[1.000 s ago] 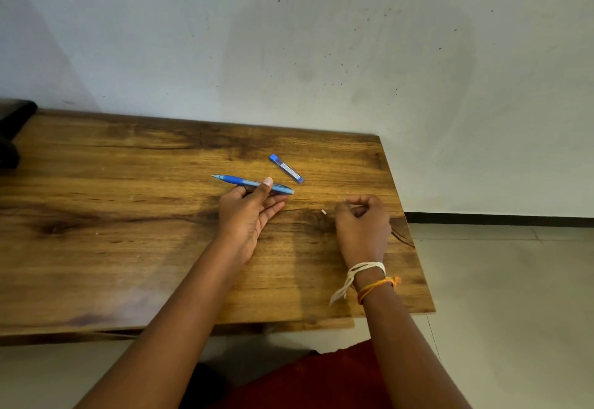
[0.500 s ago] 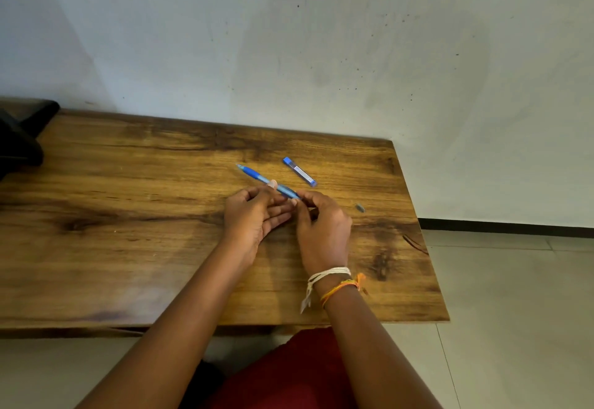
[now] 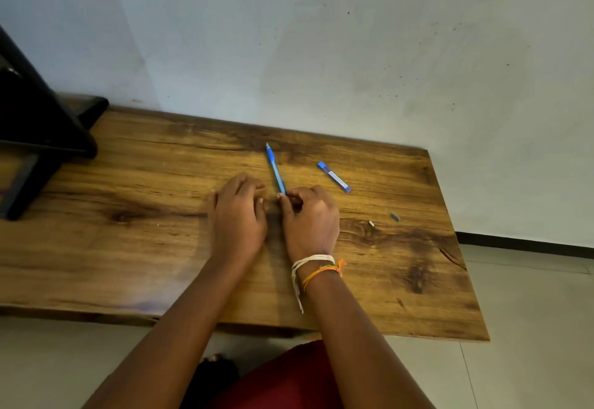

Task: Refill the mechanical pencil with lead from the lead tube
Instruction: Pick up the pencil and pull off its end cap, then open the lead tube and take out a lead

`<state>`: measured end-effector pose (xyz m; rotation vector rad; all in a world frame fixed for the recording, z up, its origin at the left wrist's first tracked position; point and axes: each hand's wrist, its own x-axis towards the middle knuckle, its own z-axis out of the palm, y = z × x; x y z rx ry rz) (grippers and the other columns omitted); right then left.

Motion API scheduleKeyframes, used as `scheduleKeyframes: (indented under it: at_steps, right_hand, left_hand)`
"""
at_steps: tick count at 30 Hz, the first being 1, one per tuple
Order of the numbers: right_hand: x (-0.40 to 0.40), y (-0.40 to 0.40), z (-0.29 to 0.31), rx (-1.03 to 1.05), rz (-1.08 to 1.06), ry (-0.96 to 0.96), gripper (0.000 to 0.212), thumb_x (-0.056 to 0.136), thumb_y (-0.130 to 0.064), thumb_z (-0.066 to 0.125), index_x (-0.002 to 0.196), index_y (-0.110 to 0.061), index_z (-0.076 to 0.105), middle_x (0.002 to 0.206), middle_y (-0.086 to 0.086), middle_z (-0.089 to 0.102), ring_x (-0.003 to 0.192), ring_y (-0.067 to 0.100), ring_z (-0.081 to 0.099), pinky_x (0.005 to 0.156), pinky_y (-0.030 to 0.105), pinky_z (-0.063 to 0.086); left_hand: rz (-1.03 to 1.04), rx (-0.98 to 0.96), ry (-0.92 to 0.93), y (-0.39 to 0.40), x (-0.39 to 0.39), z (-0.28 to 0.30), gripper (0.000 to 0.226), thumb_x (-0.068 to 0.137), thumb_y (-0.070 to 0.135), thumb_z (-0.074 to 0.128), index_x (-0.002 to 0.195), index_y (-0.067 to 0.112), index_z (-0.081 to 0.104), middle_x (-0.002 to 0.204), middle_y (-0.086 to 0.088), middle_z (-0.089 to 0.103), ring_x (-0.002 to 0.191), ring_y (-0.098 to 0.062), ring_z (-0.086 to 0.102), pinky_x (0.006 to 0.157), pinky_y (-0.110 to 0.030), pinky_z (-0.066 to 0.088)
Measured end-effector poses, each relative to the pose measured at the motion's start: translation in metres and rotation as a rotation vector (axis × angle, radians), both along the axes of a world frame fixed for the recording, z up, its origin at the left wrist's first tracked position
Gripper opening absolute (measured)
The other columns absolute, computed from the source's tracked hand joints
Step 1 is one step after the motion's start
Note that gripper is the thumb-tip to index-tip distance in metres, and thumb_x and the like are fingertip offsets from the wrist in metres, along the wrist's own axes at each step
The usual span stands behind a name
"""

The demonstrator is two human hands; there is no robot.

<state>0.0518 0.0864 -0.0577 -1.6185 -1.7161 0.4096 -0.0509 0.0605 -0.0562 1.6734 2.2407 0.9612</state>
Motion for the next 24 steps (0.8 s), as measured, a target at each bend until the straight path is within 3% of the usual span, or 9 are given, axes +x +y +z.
scheduleKeyframes:
  at_steps: [2, 6, 9, 12, 17, 21, 24]
  right_hand:
    - [-0.007, 0.003, -0.002, -0.008, 0.030, -0.033, 0.021, 0.081, -0.029, 0.072, 0.093, -0.013, 0.075, 0.086, 0.006, 0.068, 0.081, 0.025, 0.062, 0.073, 0.041, 0.052]
    - [-0.010, 0.011, 0.000, 0.028, 0.009, -0.025, 0.036, 0.076, -0.045, 0.072, 0.093, -0.013, 0.074, 0.091, 0.007, 0.066, 0.086, 0.024, 0.060, 0.076, 0.040, 0.051]
    - [0.010, 0.024, 0.002, 0.111, -0.192, -0.165, 0.046, 0.078, -0.047, 0.067, 0.109, -0.013, 0.066, 0.117, 0.013, 0.058, 0.106, 0.030, 0.053, 0.086, 0.039, 0.043]
    - [0.032, 0.036, 0.002, -0.054, -0.193, -0.286, 0.046, 0.086, -0.040, 0.060, 0.123, -0.013, 0.058, 0.134, 0.011, 0.051, 0.121, 0.032, 0.045, 0.098, 0.044, 0.038]
    - [0.036, 0.034, 0.007, -0.072, -0.088, -0.274, 0.027, 0.094, -0.019, 0.053, 0.112, -0.006, 0.068, 0.114, 0.011, 0.059, 0.107, 0.029, 0.051, 0.091, 0.036, 0.043]
    - [0.034, 0.017, 0.012, -0.123, -0.065, -0.321, 0.027, 0.094, -0.020, 0.051, 0.110, -0.004, 0.066, 0.113, 0.016, 0.059, 0.102, 0.033, 0.057, 0.081, 0.035, 0.045]
    - [0.023, -0.003, 0.016, -0.234, -0.025, -0.210, 0.023, 0.085, -0.025, 0.059, 0.101, -0.013, 0.071, 0.103, 0.012, 0.069, 0.094, 0.032, 0.064, 0.075, 0.034, 0.049]
  left_hand:
    - [0.025, -0.075, 0.078, -0.003, -0.009, -0.003, 0.035, 0.094, 0.020, 0.051, 0.128, 0.014, 0.055, 0.147, -0.008, 0.044, 0.138, -0.023, 0.036, 0.113, -0.047, 0.022]
    - [-0.009, -0.120, 0.154, -0.004, -0.018, -0.008, 0.041, 0.097, 0.028, 0.044, 0.137, 0.016, 0.046, 0.153, -0.007, 0.035, 0.143, -0.021, 0.027, 0.116, -0.047, 0.017]
    - [-0.018, -0.123, 0.164, -0.003, -0.019, -0.009, 0.042, 0.098, 0.030, 0.042, 0.137, 0.017, 0.044, 0.153, -0.006, 0.036, 0.143, -0.020, 0.026, 0.116, -0.046, 0.015]
    - [-0.018, -0.097, 0.138, -0.002, -0.021, -0.009, 0.040, 0.098, 0.029, 0.043, 0.136, 0.017, 0.045, 0.150, -0.004, 0.039, 0.141, -0.019, 0.030, 0.115, -0.045, 0.015]
    - [-0.006, -0.093, 0.110, 0.000, -0.019, -0.009, 0.040, 0.097, 0.029, 0.046, 0.135, 0.019, 0.046, 0.150, -0.003, 0.039, 0.140, -0.019, 0.030, 0.115, -0.044, 0.015]
    - [-0.014, -0.095, 0.039, -0.001, -0.020, -0.011, 0.041, 0.095, 0.030, 0.049, 0.135, 0.020, 0.047, 0.153, -0.001, 0.036, 0.143, -0.017, 0.026, 0.117, -0.042, 0.009]
    - [-0.019, -0.086, -0.003, 0.000, -0.020, -0.010, 0.039, 0.095, 0.027, 0.051, 0.133, 0.018, 0.051, 0.152, -0.004, 0.038, 0.143, -0.018, 0.026, 0.118, -0.042, 0.009]
